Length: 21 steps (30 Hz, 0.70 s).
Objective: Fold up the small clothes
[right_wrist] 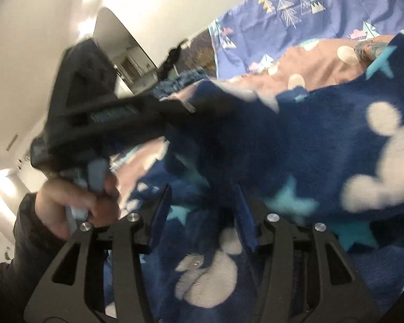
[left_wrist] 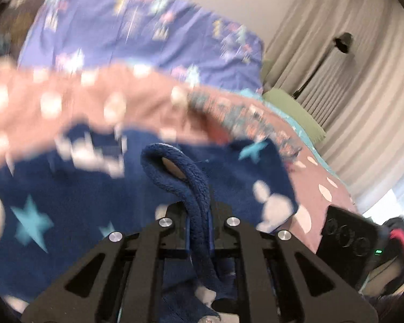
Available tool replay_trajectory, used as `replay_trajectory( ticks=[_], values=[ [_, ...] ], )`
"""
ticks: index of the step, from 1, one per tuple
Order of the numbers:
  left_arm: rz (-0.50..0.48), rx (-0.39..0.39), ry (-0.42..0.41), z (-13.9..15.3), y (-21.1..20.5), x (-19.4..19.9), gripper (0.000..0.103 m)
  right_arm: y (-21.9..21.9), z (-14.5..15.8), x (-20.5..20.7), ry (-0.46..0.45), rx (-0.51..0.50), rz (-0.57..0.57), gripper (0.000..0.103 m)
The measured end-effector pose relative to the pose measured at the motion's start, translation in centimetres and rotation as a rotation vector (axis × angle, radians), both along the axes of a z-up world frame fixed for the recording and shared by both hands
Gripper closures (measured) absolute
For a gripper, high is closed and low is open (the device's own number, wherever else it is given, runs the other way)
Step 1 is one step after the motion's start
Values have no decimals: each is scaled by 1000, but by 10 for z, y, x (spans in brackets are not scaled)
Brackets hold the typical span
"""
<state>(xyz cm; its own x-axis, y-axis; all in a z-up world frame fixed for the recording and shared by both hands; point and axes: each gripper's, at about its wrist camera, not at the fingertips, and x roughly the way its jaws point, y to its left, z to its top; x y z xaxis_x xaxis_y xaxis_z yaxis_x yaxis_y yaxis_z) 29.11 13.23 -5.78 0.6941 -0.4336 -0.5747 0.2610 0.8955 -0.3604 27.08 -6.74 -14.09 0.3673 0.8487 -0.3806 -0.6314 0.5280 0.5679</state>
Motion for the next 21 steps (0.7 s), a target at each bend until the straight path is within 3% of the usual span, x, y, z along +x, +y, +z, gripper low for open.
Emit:
replay_trajectory(
  ticks=[4, 6, 8, 9, 11, 13, 15, 21],
  values=[
    [20, 79, -134, 55, 12, -18, 94, -16, 3, 1, -13, -6, -116, 53],
    [50, 100, -149, 64, 28, -26, 94, -19, -7, 9, 45, -86, -218, 46],
    [95, 126, -146, 63, 45, -33, 94, -24, -24, 22, 160, -128, -287, 51],
    [136, 137, -131, 59, 59, -38, 94, -30, -31, 28, 214, -95, -287, 52],
    [197, 138, -99, 50, 81, -43, 94, -36, -30, 28, 227, -63, -284, 51],
    [269, 143, -54, 33, 109, -48, 94, -31, -29, 25, 197, -101, -283, 49],
    [319, 153, -4, 15, 130, -50, 94, -26, -26, 21, 168, -125, -272, 39],
    [451, 170, 166, -50, 165, -46, 80, -23, -24, 22, 152, -141, -260, 36]
  ],
)
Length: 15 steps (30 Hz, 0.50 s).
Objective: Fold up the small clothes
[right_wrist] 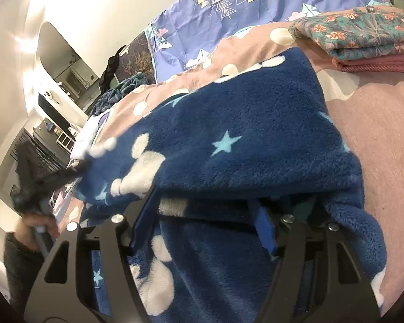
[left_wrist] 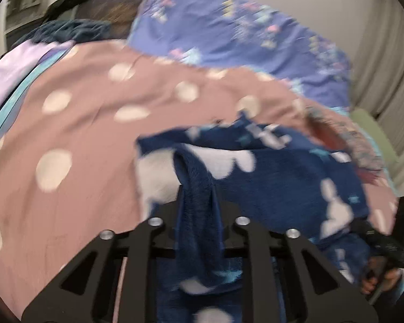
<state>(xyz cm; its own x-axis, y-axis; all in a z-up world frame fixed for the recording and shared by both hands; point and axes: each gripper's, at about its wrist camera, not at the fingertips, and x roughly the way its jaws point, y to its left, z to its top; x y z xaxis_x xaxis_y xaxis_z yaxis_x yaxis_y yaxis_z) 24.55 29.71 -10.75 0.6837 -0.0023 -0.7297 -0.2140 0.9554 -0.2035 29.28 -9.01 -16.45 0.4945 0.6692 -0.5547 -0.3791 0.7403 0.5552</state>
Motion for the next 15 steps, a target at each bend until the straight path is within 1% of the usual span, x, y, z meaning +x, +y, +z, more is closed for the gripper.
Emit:
replay_trajectory(
  ticks=[2, 3, 4, 5, 6, 7, 8, 9, 11, 12, 13, 14, 15],
  values=[
    [14, 2, -6, -4, 2, -4, 75, 1, 1, 1, -1, -4, -1, 36],
    [9, 5, -21, -2, -1, -7, 69, 1, 1, 1, -4, -12, -4, 36],
    [2, 22, -37, 2, -7, -10, 64, 4, 2, -1, -6, -23, -7, 36],
    [-14, 53, -62, 6, -15, -15, 64, 7, 5, -5, -9, -41, -13, 38],
    [-31, 67, -75, 8, -19, -17, 64, 10, 8, -9, -14, -79, -26, 45],
    [-70, 91, -88, 10, -28, -18, 63, 13, 13, -16, -28, -138, -50, 51],
    [-91, 107, -84, 8, -36, -19, 62, 14, 17, -22, -43, -164, -62, 68],
    [-124, 132, -55, 0, -44, -16, 59, 16, 25, -31, -80, -176, -56, 80],
    [-154, 178, 17, -24, -58, -6, 55, 20, 41, -43, -158, -197, -37, 86],
    [-154, 229, 22, -34, -66, -4, 51, 22, 52, -46, -224, -224, -58, 86],
    [-157, 270, 22, -37, -72, -4, 51, 22, 58, -47, -266, -250, -83, 86],
    [-157, 320, 32, -36, -78, -2, 51, 22, 59, -43, -286, -290, -117, 86],
    [-157, 341, 38, -36, -81, -2, 51, 20, 52, -30, -253, -347, -158, 86]
  ],
)
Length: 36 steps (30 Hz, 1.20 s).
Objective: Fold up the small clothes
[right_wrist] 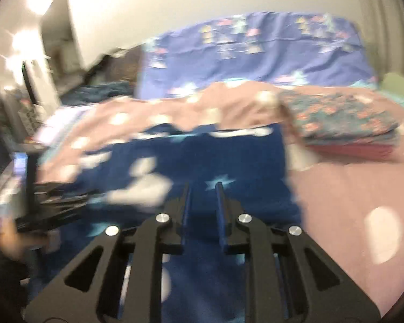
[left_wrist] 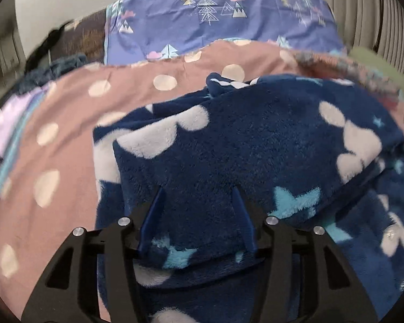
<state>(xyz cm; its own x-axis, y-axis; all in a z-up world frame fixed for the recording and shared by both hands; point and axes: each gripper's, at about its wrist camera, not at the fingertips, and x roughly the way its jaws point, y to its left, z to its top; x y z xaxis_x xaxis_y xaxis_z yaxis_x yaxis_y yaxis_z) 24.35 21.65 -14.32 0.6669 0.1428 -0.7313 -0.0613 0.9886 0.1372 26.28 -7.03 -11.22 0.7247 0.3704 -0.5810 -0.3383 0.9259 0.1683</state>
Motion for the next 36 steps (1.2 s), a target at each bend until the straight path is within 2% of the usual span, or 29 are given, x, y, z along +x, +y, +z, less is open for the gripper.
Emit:
replay_trajectory(
  ticks=[2, 3, 4, 5, 8, 10, 12, 14, 16, 20, 22, 24, 26, 27, 30, 32, 34, 36],
  values=[
    [0, 4, -2, -1, 1, -1, 50, -9, -31, 30, 150, -55, -62, 89],
    [-1, -10, -6, -1, 4, -1, 50, -18, -51, 43, 215, -5, -52, 89],
    [0, -23, -8, -1, 6, -2, 49, -27, -55, 45, 218, 55, -40, 89],
    [1, -33, -8, 0, 7, -2, 49, -31, -51, 45, 228, 71, -42, 89],
    [-2, -60, -20, 4, 9, -6, 49, -26, -42, 34, 192, -5, -28, 87],
    [-14, -79, -31, 16, 6, -24, 43, -40, -32, 14, 213, 40, -5, 79],
    [-62, -141, -65, 29, 7, -55, 32, -65, -24, -16, 224, 132, 92, 79],
    [-117, -204, -55, 33, 8, -90, 32, -78, -18, -46, 221, 149, 183, 79],
    [-130, -194, -30, 29, 7, -118, 32, -80, -17, -78, 232, 150, 269, 79],
    [-105, -126, 24, 12, 2, -174, 31, -63, -31, -140, 325, 182, 516, 82],
    [-85, -115, 41, 7, 3, -195, 30, -45, -42, -167, 354, 146, 620, 83],
    [-58, -115, 62, 2, 7, -214, 25, -20, -60, -201, 391, 58, 690, 84],
    [-46, -153, 73, -2, 11, -230, 25, -10, -59, -228, 291, -24, 683, 84],
    [-47, -183, 73, -3, 13, -238, 25, -9, -56, -237, 275, -35, 695, 84],
    [-36, -282, 72, -10, 21, -258, 25, -14, -49, -250, 286, 3, 730, 84],
    [-24, -345, 63, -11, 25, -267, 24, -19, -47, -257, 331, 66, 785, 84],
    [-21, -383, 55, -13, 25, -275, 23, -23, -44, -258, 361, 117, 787, 78],
    [-27, -398, 51, -14, 21, -282, 23, -33, -44, -256, 410, 196, 778, 66]
  ],
)
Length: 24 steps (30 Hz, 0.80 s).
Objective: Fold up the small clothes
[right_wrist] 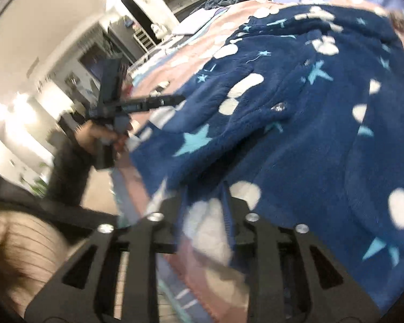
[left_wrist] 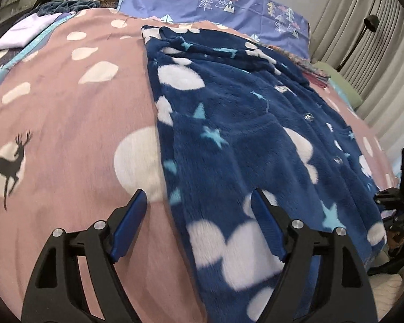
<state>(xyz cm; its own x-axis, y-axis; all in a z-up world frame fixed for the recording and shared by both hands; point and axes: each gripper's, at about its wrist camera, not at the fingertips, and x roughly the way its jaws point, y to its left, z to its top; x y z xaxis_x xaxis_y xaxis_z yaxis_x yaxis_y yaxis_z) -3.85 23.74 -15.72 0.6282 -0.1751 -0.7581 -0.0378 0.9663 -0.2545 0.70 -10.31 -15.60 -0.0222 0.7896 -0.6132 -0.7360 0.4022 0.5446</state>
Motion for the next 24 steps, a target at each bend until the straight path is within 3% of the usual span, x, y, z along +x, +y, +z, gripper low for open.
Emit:
replay_trajectory(
  ticks=[4, 6, 8, 10, 11, 12, 13, 14, 15, 17, 18, 20, 21, 23, 24],
  values=[
    [-26, -26, -16, -1, -9, -16, 23, -13, 4, 16, 116, 119, -30, 52],
    [-40, -48, -25, -1, -10, -22, 23, -15, 10, 23, 153, 177, -37, 29],
    [-50, -66, -33, -1, -11, -25, 23, -3, 10, 29, 172, 176, -31, 30],
    [-45, -84, -41, -2, -12, -28, 23, 22, -3, 31, 140, 32, -73, 48],
    [-42, -97, -46, -2, -11, -29, 23, 34, -14, 32, 150, -42, -92, 80],
    [-43, -123, -58, -2, -11, -31, 31, 38, -20, 33, 153, -74, -120, 97],
    [-39, -150, -67, -1, -9, -33, 58, 36, -23, 37, 197, -42, -140, 97],
    [-16, -153, -63, -2, -8, -35, 74, 28, -19, 39, 236, 35, -157, 98],
    [1, -159, -52, -3, -6, -38, 79, 20, -12, 40, 229, 68, -175, 98],
    [-1, -143, -66, -1, -10, -45, 79, 5, 2, 41, 159, 61, -216, 95],
    [1, -116, -59, -1, -12, -45, 80, -2, 4, 41, 115, -2, -250, 85],
    [-6, -113, -54, 0, -13, -45, 78, -12, 1, 43, 118, -78, -273, 66],
    [-5, -119, -50, 0, -11, -46, 75, -26, 2, 42, 143, -53, -295, 66],
    [-2, -118, -41, 2, -10, -50, 60, -56, 11, 40, 136, 27, -355, 65],
    [-10, -110, -39, 3, -12, -54, 49, -81, 20, 40, 112, 68, -416, 61]
  ],
)
